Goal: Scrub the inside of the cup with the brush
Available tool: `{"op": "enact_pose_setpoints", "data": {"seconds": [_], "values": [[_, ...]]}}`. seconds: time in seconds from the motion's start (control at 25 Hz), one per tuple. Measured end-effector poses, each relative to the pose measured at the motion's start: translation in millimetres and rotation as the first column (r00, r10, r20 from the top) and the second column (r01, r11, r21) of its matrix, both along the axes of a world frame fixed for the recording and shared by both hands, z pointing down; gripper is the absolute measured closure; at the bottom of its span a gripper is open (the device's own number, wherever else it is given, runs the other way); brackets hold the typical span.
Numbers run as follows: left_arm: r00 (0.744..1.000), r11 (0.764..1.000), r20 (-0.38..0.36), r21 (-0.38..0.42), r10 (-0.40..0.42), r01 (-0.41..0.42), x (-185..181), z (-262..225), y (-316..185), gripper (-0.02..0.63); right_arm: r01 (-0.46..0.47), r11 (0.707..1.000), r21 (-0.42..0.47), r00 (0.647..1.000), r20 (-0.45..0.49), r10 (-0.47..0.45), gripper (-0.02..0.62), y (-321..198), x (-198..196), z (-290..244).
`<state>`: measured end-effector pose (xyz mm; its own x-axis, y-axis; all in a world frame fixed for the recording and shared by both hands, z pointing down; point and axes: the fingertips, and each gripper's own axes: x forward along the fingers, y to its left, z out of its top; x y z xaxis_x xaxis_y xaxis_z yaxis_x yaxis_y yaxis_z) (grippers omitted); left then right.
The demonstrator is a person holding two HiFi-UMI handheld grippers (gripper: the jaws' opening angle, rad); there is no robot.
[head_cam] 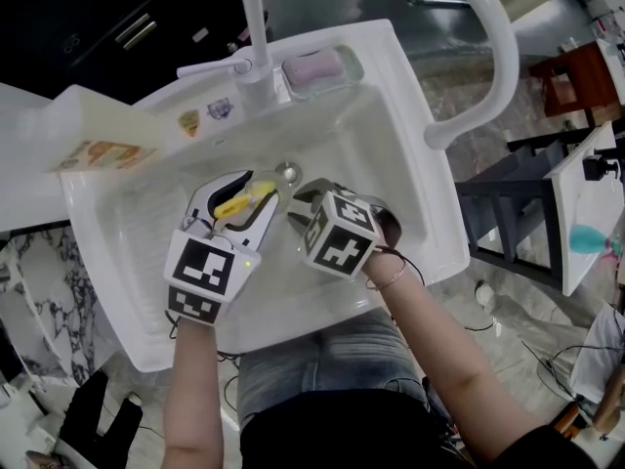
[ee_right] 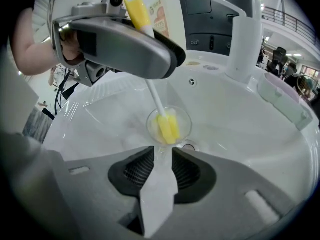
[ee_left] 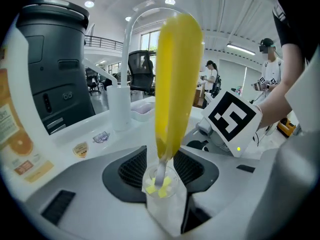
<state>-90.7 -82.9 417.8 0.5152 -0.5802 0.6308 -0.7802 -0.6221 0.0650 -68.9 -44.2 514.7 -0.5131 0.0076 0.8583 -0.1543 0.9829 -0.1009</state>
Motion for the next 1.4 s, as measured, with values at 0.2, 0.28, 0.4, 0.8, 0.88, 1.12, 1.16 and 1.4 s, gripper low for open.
{"op": "enact_pose_setpoints", "data": {"seconds": [0.2,0.28,0.4,0.8,0.88,1.12,1.16,1.4], "values": [[0.999,0.999,-0.008,-0.008,-0.053,0.053,-14.8,-6.2,8.7,0.424,-0.025,0.999,0.024,0.999,0.026,0.025,0.485,-2.5,-1.3,-15.5],[0.996,0.996,-0.015,-0.016,-0.086,0.086,-20.0,-10.5,11.5,0.424,-0.038,0.999,0.031,0.998,0.042,0.036,0.485,-2.7,-1.6,-23.3],[0.992,0.992,-0.038,-0.028,-0.124,0.123,-25.7,-15.0,19.5,0.423,-0.062,0.997,0.054,0.996,0.072,0.058,0.485,-6.0,-1.8,-39.6],[0.974,0.978,-0.087,-0.034,-0.209,0.206,-43.1,-36.9,42.9,0.425,-0.165,0.986,0.033,0.952,0.268,0.15,0.486,-1.5,-10.4,-106.4],[0.968,0.974,-0.11,-0.023,-0.226,0.225,-45.7,-45.7,44.2,0.425,-0.191,0.982,0.015,0.928,0.327,0.176,0.487,-2.0,-12.2,-126.5],[0.957,0.965,-0.131,0.015,-0.258,0.263,-47.7,-66.8,52.8,0.453,-0.21,0.977,0.041,0.896,0.407,0.176,0.545,-2.8,-10.0,-161.2],[0.956,0.964,-0.137,0.019,-0.259,0.264,-46.8,-69.5,54.5,0.457,-0.21,0.977,0.036,0.893,0.414,0.177,0.553,-1.2,-9.0,-164.3],[0.956,0.966,-0.159,0.035,-0.248,0.257,-40.3,-78.4,65.6,0.488,-0.2,0.979,0.032,0.886,0.432,0.166,0.595,10.5,-0.1,-180.5]]}}
